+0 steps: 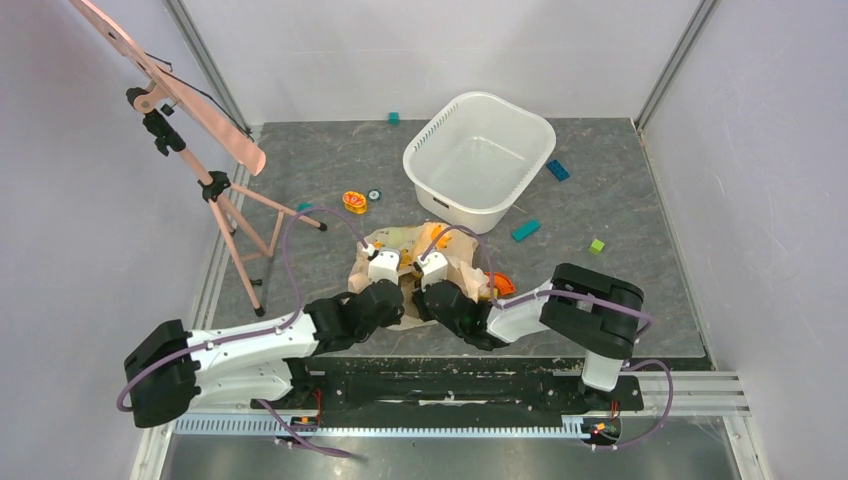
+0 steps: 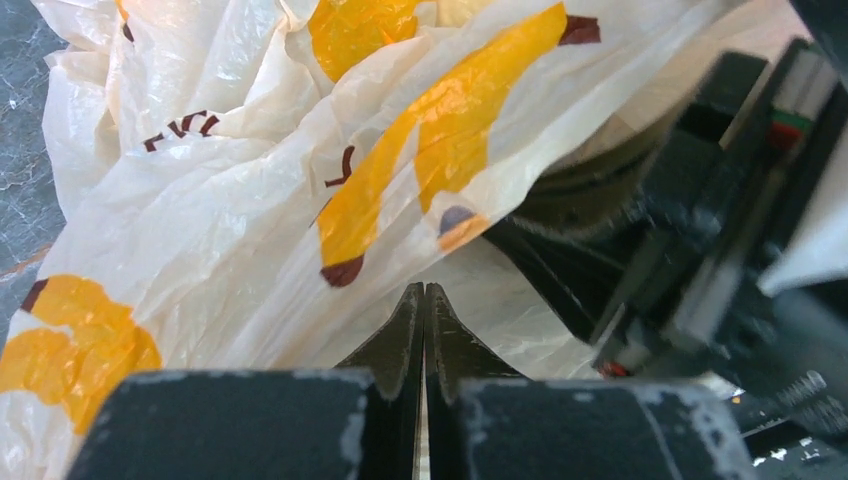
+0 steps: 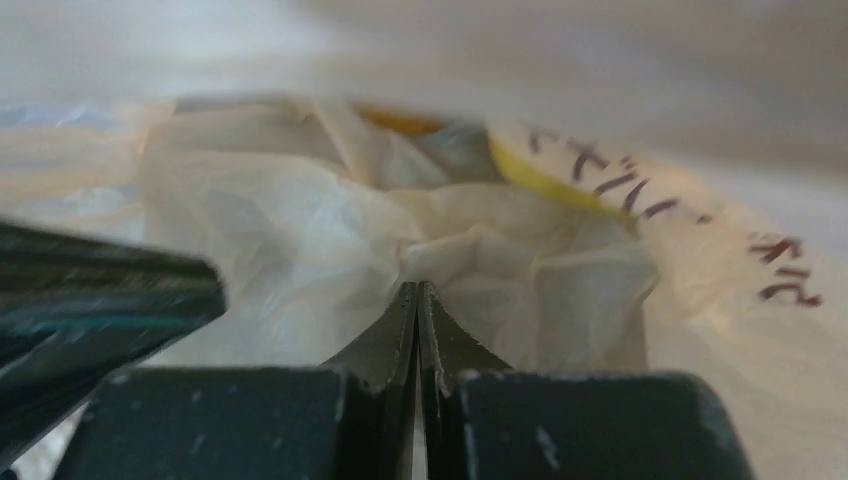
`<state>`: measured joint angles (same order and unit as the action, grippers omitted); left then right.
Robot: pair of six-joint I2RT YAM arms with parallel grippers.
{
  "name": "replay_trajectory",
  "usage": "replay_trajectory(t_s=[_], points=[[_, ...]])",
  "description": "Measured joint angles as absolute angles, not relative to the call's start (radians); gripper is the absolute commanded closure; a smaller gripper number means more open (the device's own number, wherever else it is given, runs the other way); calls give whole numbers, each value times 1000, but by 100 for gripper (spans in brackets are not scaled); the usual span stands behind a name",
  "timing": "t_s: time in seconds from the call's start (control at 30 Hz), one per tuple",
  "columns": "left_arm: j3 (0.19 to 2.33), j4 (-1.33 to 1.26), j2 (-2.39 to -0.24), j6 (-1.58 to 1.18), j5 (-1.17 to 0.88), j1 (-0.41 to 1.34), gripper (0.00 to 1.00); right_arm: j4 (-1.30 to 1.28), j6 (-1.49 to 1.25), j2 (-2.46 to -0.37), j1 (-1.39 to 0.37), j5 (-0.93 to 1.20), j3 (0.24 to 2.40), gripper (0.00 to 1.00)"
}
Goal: Take the fake fruits out of the plastic bag
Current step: Adjust the plastic bag at the center of the board.
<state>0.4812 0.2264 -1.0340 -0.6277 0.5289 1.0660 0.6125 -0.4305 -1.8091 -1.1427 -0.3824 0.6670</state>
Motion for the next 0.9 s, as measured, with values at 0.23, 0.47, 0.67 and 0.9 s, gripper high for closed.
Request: replay_trajectory(t_s=[0.23,0.47,0.67,0.9], points=[[481,208,-1096,-630,548,1066,71,583,-514,-1769,-1250,-406,631,99],[471,203,-1058,-633,561,1066,46,579,-596,-1767,-1341,-441,625,100],[468,205,-1015,-636,617,1066,33,603,-654,-1760,-1363,-472,599,100],[481,223,-1074,-639,659,1061,16,607,-674,-1742,-1366,-481,575,100]])
